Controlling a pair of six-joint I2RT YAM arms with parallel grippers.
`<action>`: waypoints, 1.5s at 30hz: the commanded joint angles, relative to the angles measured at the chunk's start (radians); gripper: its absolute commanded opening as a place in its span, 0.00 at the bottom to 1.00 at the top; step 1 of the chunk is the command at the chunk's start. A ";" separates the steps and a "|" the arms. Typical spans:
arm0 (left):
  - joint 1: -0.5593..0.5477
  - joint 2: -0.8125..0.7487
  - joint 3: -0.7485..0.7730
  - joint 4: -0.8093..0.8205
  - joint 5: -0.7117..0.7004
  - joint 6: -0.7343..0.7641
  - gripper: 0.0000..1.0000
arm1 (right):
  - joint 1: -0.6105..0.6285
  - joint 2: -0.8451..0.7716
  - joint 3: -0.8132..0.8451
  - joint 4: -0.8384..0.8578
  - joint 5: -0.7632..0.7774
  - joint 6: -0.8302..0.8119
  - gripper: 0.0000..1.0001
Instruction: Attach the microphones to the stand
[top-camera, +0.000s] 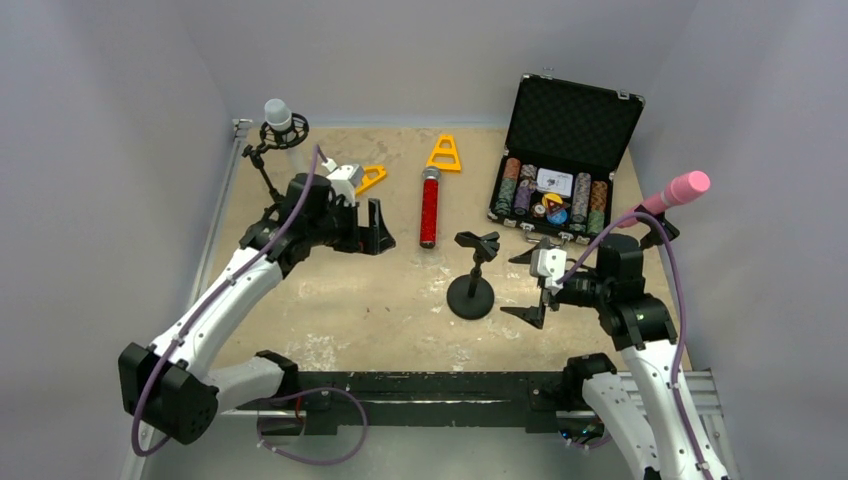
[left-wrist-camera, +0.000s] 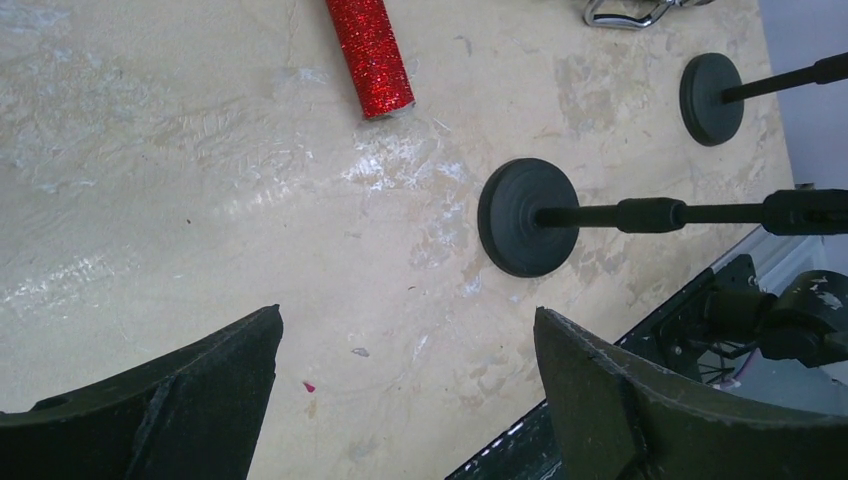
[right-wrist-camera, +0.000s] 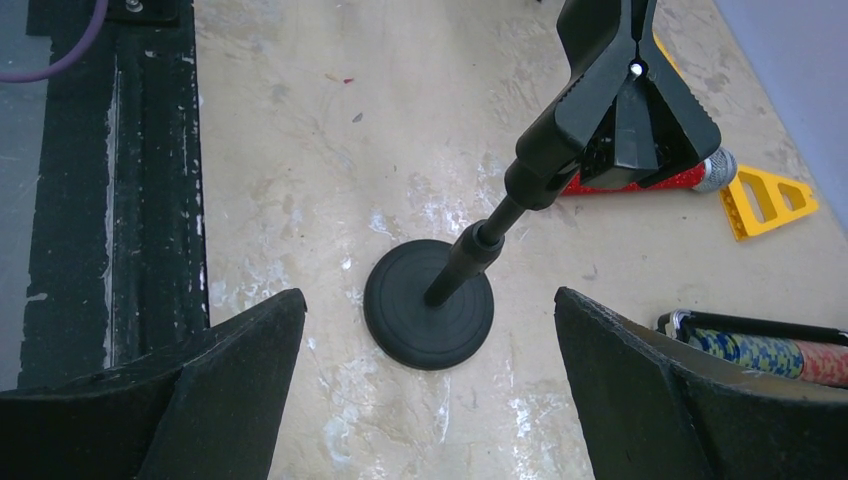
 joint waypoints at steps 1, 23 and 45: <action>-0.036 0.086 0.096 -0.034 -0.061 0.053 0.99 | -0.004 -0.007 -0.012 0.018 0.003 -0.020 0.98; -0.104 0.591 0.530 -0.178 -0.179 0.133 0.96 | -0.004 0.021 -0.009 -0.014 0.006 -0.054 0.99; -0.162 1.011 0.883 -0.439 -0.029 0.075 0.76 | -0.004 0.021 0.006 -0.058 -0.015 -0.088 0.99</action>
